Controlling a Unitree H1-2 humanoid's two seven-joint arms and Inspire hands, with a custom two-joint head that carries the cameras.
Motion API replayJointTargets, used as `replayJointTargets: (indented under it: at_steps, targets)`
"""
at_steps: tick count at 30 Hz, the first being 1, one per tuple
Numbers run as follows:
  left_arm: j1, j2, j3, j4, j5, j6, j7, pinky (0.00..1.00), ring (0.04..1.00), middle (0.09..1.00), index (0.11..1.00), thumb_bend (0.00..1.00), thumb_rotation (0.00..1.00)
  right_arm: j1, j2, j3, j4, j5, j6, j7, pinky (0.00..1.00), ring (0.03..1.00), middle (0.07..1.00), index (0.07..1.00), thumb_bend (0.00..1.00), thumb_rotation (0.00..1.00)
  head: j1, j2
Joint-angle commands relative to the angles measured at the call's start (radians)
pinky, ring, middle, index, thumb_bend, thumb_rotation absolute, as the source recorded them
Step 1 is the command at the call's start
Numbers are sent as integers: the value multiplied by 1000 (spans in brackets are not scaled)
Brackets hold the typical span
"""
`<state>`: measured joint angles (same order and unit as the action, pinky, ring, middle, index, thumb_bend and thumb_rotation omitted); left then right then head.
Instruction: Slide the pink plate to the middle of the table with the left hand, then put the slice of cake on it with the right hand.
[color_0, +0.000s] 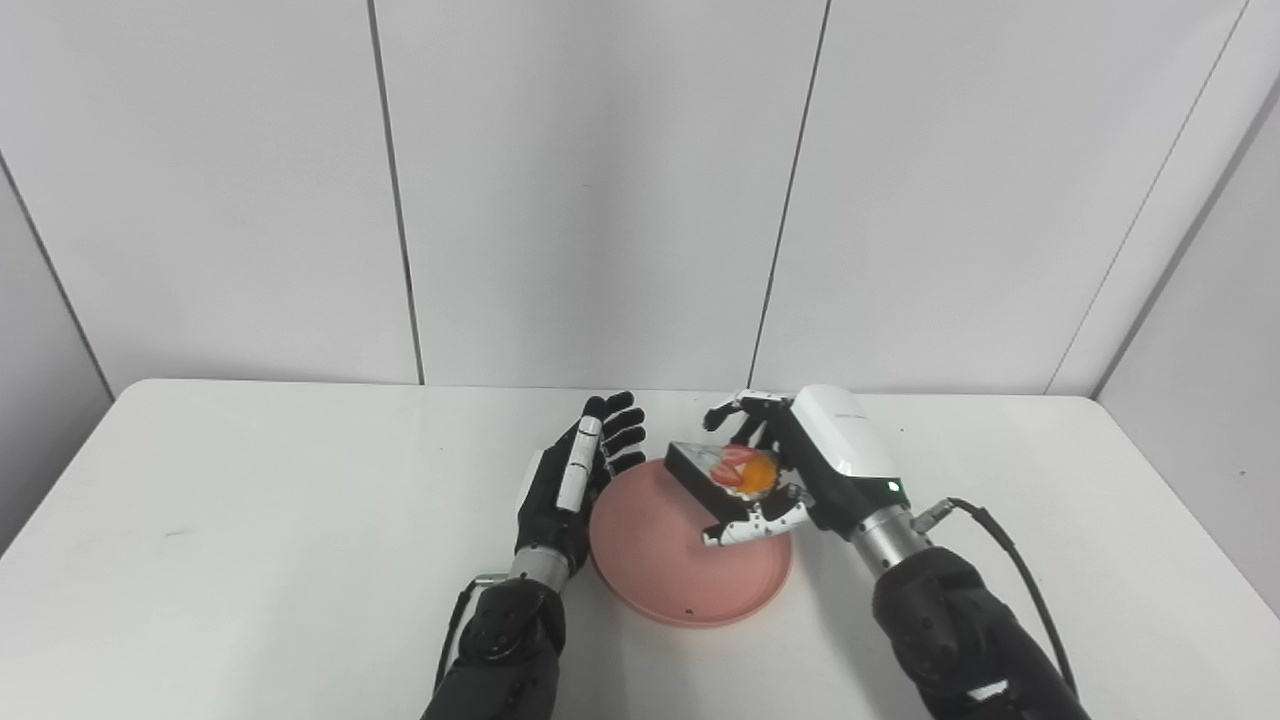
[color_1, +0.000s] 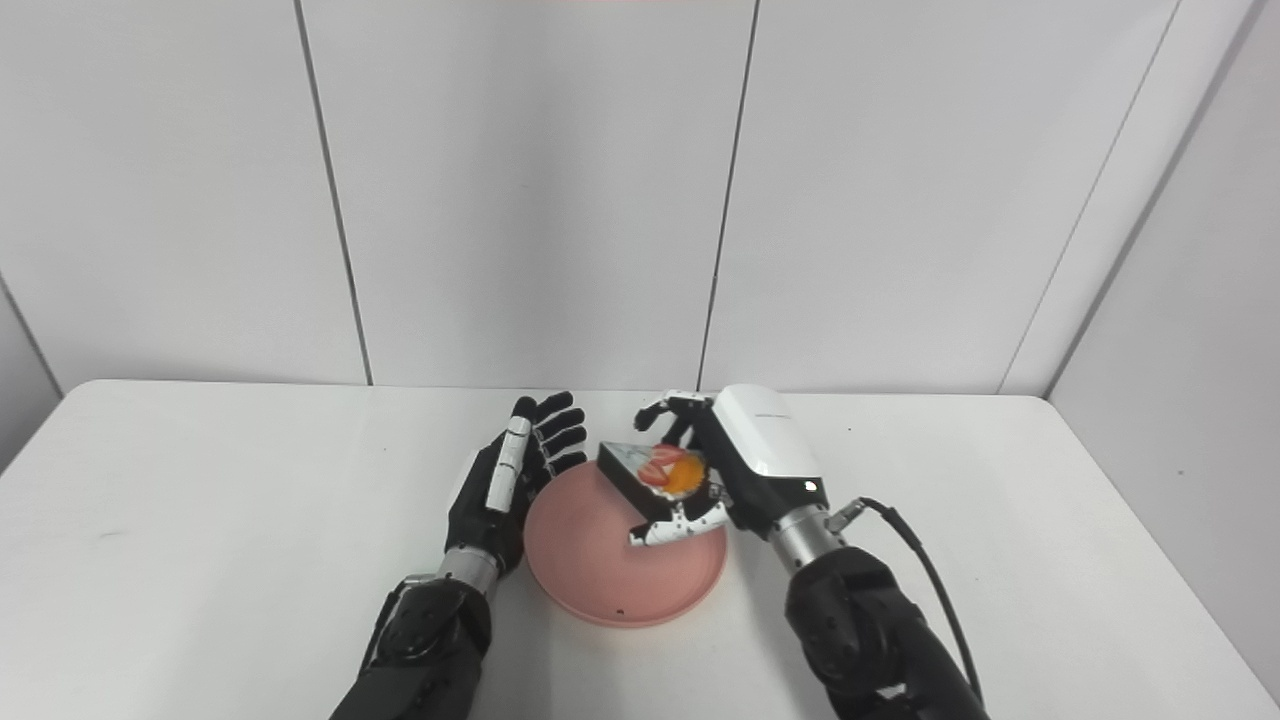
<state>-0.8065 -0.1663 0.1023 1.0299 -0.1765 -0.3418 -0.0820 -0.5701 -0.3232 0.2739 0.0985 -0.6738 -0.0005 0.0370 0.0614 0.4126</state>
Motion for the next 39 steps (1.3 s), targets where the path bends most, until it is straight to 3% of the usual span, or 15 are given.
replayJointTargets:
  at_steps: [1, 20, 21, 24, 35, 36, 39]
  targets:
    - [62, -19, 5, 61, -4, 64, 24, 745, 799, 778, 740, 729, 863, -48, -1, 2, 3, -7, -46, -16, 251, 325, 434, 584, 780, 124, 1, 1]
    - [87, -12, -17, 16, 25, 92, 27, 760, 809, 786, 773, 647, 898, -43, 20, 34, 133, -29, -55, -30, 284, 367, 467, 579, 786, 55, -15, 11]
    - [88, -12, -19, 16, 26, 92, 27, 761, 809, 786, 771, 645, 901, -44, 20, 36, 140, -31, -58, -33, 284, 368, 469, 535, 657, 94, -15, 11]
    - [92, -10, -25, 10, 31, 93, 28, 770, 811, 789, 770, 651, 904, -43, 19, 41, 160, -35, -69, -44, 289, 374, 471, 498, 544, 127, -16, 11]
    - [92, -7, -29, 10, 41, 101, 31, 747, 799, 787, 771, 655, 899, -40, 19, 41, 223, 0, -135, -81, 327, 423, 522, 492, 522, 147, -21, 15]
    - [91, -6, -28, 12, 41, 100, 30, 751, 797, 786, 771, 657, 895, -40, 18, 39, 228, 10, -147, -82, 339, 439, 546, 581, 694, 278, -21, 14]
    - [91, -5, -29, 10, 42, 105, 27, 756, 798, 789, 772, 659, 896, -37, 14, 35, 231, 16, -162, -85, 373, 472, 577, 636, 784, 413, -22, 14]
